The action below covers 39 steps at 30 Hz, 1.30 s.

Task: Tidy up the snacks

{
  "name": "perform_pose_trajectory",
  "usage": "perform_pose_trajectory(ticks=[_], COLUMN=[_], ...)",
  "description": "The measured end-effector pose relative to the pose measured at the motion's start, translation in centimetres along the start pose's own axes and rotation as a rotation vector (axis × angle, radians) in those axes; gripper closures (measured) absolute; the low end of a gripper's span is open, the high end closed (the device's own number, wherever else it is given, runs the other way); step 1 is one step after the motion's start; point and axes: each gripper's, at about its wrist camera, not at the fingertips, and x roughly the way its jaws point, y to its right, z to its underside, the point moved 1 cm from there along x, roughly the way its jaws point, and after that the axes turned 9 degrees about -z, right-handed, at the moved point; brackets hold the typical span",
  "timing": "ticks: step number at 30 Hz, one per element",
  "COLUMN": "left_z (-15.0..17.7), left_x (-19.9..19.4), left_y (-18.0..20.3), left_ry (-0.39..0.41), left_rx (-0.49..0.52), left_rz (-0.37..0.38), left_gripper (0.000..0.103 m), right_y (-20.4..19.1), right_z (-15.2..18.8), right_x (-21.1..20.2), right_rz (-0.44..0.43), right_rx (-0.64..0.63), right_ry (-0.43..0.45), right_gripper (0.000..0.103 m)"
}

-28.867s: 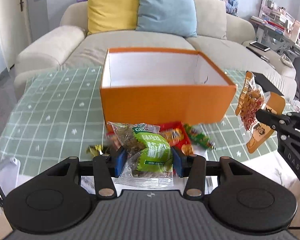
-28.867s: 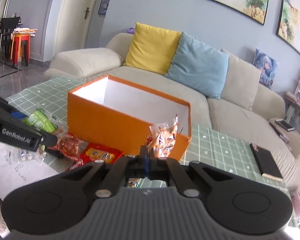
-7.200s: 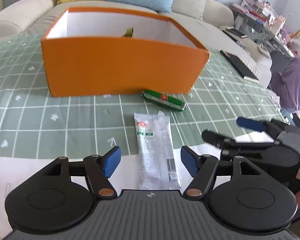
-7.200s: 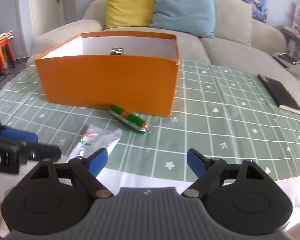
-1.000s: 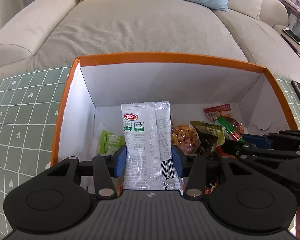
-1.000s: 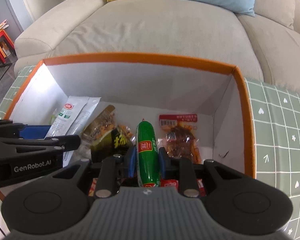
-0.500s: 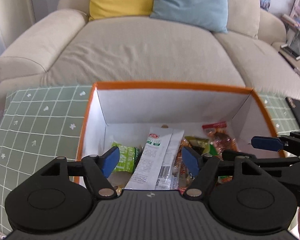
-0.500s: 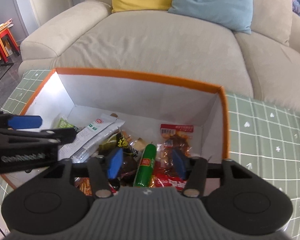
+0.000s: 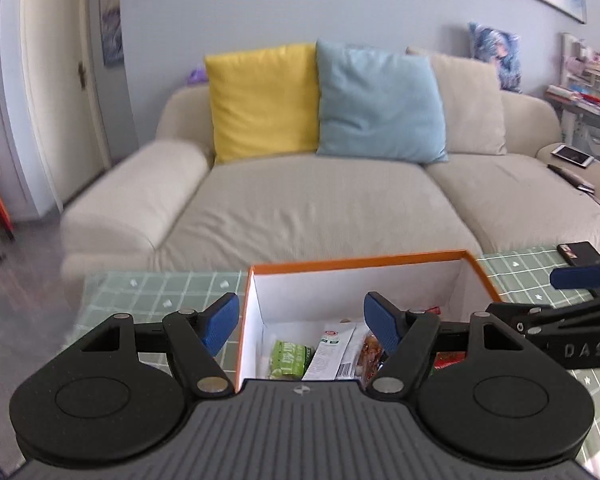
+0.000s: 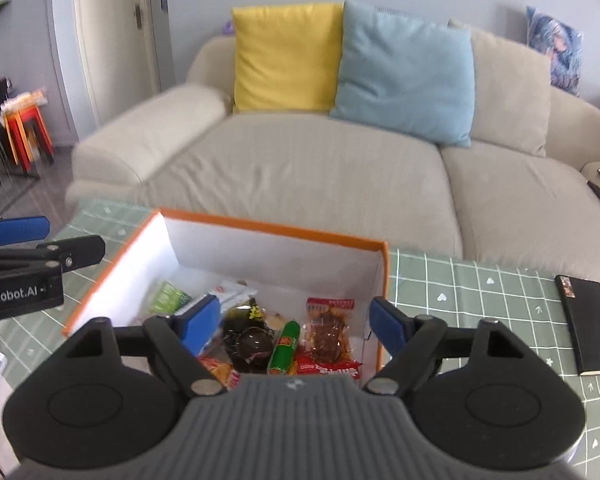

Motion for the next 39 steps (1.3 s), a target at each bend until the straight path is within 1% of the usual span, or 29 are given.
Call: perform_pose_trajectory(ticks=[1, 4, 8, 11, 14, 17, 19, 21, 22, 24, 27, 29, 30, 33, 39], left_z=[0.2, 1.0, 2.7, 4.2, 5.9, 7.6, 8.9, 10.2, 10.8, 11.8, 12.5, 12.8, 13.0, 13.7, 14.8], left_x=[-1.1, -3.6, -6.8, -8.5, -10.0, -11.0, -11.3, -11.6, -11.6, -11.5, -10.8, -10.3, -10.2, -9.8, -9.1], left_y=[0.0, 0.0, -0.1, -0.1, -0.2, -0.4, -0.4, -0.3, -0.1, 0.0, 0.1, 0.1, 0.2, 0.2, 0.8], left_ry=[0.020, 0.067, 0.134, 0.151, 0.184, 0.199, 0.203, 0.212, 0.218, 0.212, 0.173, 0.162, 0.168, 0.176, 0.133], left_rx=[0.011, 0.032, 0.021, 0.010, -0.010, -0.030, -0.034, -0.023, -0.010, 0.001, 0.000, -0.004, -0.009, -0.011, 0.021], left_rz=[0.000, 0.002, 0.003, -0.002, -0.015, -0.011, -0.022, -0.047, -0.074, -0.103, -0.093, -0.076, -0.072, -0.070, -0.056], left_gripper=[0.019, 0.019, 0.019, 0.019, 0.020, 0.020, 0.019, 0.019, 0.019, 0.017, 0.016, 0.016, 0.016, 0.015, 0.015], right_y=[-0.2, -0.9, -2.3, -3.7, -5.0, -6.1, -6.5, -7.0, -7.2, -7.7, -7.9, -7.8, -7.9, -7.9, -7.7], right_z=[0.3, 1.6, 4.0, 6.2, 8.4, 10.8, 12.6, 14.1, 14.8, 15.9, 17.2, 18.0, 18.4, 19.4, 20.4], right_x=[-1.0, -4.0, -8.2, -11.1, -13.6, -15.0, -15.4, -15.5, -15.4, -15.1, -14.5, -13.7, -13.5, -12.1, -10.6], right_rz=[-0.010, -0.021, -0.019, -0.005, 0.009, 0.019, 0.025, 0.041, 0.052, 0.071, 0.094, 0.098, 0.102, 0.107, 0.099], right_rx=[0.002, 0.009, -0.021, -0.078, -0.101, -0.076, -0.046, -0.043, -0.054, -0.080, -0.080, -0.066, -0.067, -0.097, -0.094], right_ry=[0.012, 0.064, 0.155, 0.239, 0.312, 0.356, 0.373, 0.379, 0.377, 0.374, 0.379, 0.384, 0.384, 0.345, 0.283], right_gripper=[0.018, 0.017, 0.015, 0.012, 0.011, 0.011, 0.011, 0.011, 0.011, 0.011, 0.011, 0.005, 0.004, 0.004, 0.004])
